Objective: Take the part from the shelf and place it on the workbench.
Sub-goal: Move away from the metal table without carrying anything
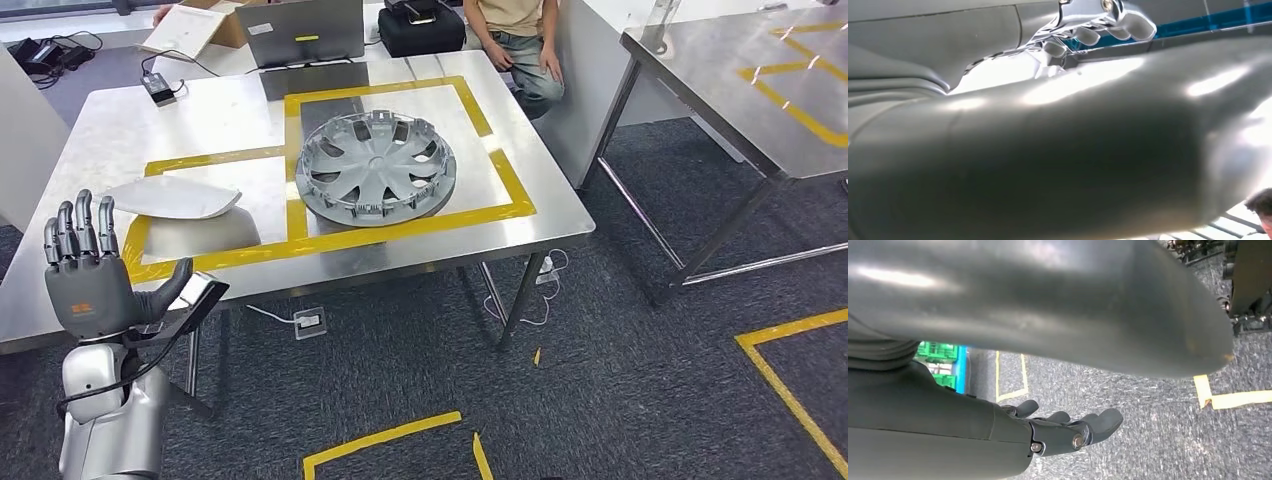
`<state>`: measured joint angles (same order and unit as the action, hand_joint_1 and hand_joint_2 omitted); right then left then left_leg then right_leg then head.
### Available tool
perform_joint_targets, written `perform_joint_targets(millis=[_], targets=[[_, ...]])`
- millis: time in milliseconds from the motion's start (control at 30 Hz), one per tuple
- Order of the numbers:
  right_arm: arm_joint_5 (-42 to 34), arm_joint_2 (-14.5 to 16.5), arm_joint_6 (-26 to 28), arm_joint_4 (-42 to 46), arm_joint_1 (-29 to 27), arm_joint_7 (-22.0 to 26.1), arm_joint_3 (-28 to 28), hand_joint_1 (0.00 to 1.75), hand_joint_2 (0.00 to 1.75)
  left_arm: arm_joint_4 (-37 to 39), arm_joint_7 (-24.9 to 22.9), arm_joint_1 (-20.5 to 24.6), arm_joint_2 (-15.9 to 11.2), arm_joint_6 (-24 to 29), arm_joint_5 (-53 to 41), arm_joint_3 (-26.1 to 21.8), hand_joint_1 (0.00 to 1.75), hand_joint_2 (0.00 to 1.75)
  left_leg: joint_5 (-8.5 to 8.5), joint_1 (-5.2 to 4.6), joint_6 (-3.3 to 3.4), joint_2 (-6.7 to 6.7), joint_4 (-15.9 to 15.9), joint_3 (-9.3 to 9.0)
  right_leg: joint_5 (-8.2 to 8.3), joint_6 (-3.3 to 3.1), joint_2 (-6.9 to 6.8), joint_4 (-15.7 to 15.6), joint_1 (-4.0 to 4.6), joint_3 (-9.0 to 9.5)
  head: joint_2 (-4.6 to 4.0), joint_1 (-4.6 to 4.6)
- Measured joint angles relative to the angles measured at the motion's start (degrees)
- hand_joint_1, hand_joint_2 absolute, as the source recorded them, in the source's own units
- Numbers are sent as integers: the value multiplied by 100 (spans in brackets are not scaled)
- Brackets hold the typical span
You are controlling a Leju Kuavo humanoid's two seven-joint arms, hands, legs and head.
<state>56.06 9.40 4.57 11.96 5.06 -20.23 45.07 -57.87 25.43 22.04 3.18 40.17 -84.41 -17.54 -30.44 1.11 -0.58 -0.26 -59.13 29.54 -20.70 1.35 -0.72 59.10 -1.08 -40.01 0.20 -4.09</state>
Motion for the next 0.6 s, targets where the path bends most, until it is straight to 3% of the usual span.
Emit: perform_joint_targets(millis=[33, 100, 133, 167, 200, 233, 267, 300, 367, 400, 467, 500, 533, 600], targets=[[10, 0, -7, -1, -7, 9, 4, 0, 0, 4, -8, 1, -1, 0, 4, -1, 0, 0, 64, 4, 60, 10, 1, 57, -214, 26, 6, 155, -7, -56, 0, 1], [49, 0, -42, -1, -9, 22, 9, 0, 0, 9, -17, -10, -3, 0, 16, -5, 0, 0, 210, 4, 123, 8, -1, 205, -853, 51, 21, 778, -9, -218, 0, -7], [74, 0, -66, -1, -8, 22, 9, 0, 0, 9, -18, -31, -9, 0, 20, -12, 0, 0, 283, -1, 129, 3, -5, 289, -1087, 54, 26, 1161, -7, -285, 0, -7], [99, 0, -88, -1, -7, 22, 9, 0, 0, 7, -18, -66, -18, 0, 21, -25, 0, 0, 356, -8, 126, -3, -9, 383, -1186, 50, 29, 1469, -4, -305, 0, -7], [125, -1, -107, -1, -7, 21, 9, 0, 0, 3, -17, -110, -31, 0, 24, -46, 0, 0, 425, -13, 118, -10, -14, 475, -1147, 38, 32, 1628, 1, -250, 0, -7], [149, -4, -120, -1, -8, 21, 9, 0, 0, -2, -13, -154, -47, 0, 29, -70, 0, 0, 490, -17, 105, -19, -16, 559, -1019, 15, 39, 1580, 9, -97, 0, -7], [174, -8, -131, -1, -9, 20, 9, 0, 0, -10, -9, -190, -62, 0, 39, -96, 0, 0, 550, -19, 88, -33, -17, 632, -878, -20, 62, 1325, 19, 156, 0, -8], [192, -18, -141, -1, -5, 18, 8, 0, 0, -22, -3, -214, -73, 1, 54, -120, 0, 0, 608, -18, 66, -50, -18, 696, -837, -67, 111, 916, 33, 475, 0, -8], [217, -36, -156, -1, -1, 23, 7, 0, 0, -57, 9, -241, -85, 2, 81, -161, 0, 0, 718, -18, 4, -88, -4, 762, -918, -129, 196, 163, 67, 987, 0, -3], [226, -43, -162, -1, 0, 25, 5, 0, 0, -74, 14, -257, -86, 2, 90, -178, 0, 0, 778, -11, -33, -105, 17, 773, -979, -148, 214, -36, 86, 1099, 0, -8], [245, -48, -169, -1, -6, 28, 4, 0, 0, -97, 8, -306, -91, 2, 80, -215, 0, 0, 889, 2, -112, -151, 76, 779, -905, -188, 175, -118, 89, 1084, 0, -21], [256, -51, -175, -1, -3, 28, 4, 0, 0, -105, -3, -337, -97, 2, 55, -236, 0, 0, 857, 4, -138, -156, 62, 809, -847, -226, 142, -150, 77, 1050, 0, -22], [265, -54, -184, -1, 0, 28, 3, 0, 0, -110, -16, -364, -103, 2, 27, -254, 0, 0, 711, 3, -154, -141, -39, 861, -773, -269, 110, -177, 63, 995, 0, -10], [276, -56, -200, -1, -1, 28, 2, 0, 0, -113, -46, -396, -110, 2, -18, -273, 0, 0, 145, 2, -179, -73, -573, 1020, -627, -329, 54, -199, 59, 844, 0, 18]])
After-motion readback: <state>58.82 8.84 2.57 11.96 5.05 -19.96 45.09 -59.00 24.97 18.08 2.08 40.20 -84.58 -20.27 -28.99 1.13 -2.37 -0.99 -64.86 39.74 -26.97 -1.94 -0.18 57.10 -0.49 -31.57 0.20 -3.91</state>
